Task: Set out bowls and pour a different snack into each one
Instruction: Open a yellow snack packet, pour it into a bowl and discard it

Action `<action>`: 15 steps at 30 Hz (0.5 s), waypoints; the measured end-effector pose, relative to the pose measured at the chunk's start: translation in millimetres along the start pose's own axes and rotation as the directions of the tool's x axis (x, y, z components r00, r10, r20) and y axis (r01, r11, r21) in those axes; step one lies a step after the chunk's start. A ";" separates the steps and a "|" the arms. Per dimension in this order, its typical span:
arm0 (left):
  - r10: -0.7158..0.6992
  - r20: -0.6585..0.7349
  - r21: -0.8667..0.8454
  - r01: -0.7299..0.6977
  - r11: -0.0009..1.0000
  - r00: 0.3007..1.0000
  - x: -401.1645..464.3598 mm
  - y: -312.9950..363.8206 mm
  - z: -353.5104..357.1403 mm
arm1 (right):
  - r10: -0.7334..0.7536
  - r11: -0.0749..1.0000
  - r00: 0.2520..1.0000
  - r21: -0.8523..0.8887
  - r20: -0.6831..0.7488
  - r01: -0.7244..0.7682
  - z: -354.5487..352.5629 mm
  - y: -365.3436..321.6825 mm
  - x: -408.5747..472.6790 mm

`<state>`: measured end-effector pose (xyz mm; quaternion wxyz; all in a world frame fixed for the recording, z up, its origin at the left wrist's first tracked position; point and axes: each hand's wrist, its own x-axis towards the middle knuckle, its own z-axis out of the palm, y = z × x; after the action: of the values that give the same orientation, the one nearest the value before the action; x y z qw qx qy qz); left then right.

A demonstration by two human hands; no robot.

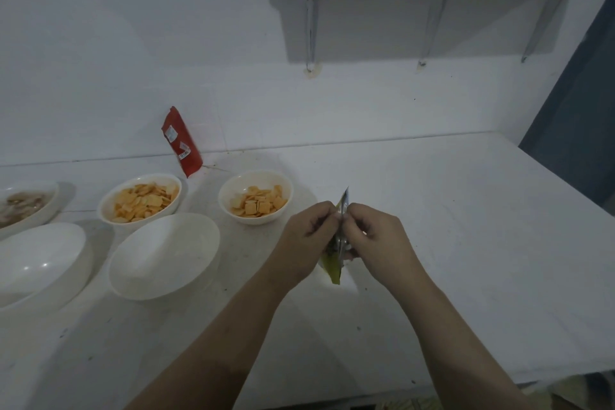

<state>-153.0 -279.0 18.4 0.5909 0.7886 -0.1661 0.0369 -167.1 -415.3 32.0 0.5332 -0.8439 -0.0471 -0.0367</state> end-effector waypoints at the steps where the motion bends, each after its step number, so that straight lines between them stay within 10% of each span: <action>1: -0.018 -0.017 -0.029 0.017 0.999 1.000 -0.2 -0.1 0.9 | -0.003 1.000 1.000 -0.015 -0.003 0.003 0.1 0.0 0.7; 5: -0.033 -0.021 -0.142 0.030 0.989 0.999 -0.3 -0.6 -2.5 | 0.029 0.999 0.999 -0.038 -0.022 -0.030 -6.5 5.0 3.6; 15: 0.088 -0.077 0.255 -0.066 0.965 0.993 5.3 10.5 -18.2 | 0.077 0.952 0.992 -0.288 -0.098 -0.102 -16.8 -8.2 4.4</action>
<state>-148.6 -265.6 34.8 0.4910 0.8477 -0.1646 0.1153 -164.0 -426.8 47.1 0.4051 -0.9124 0.0201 -0.0550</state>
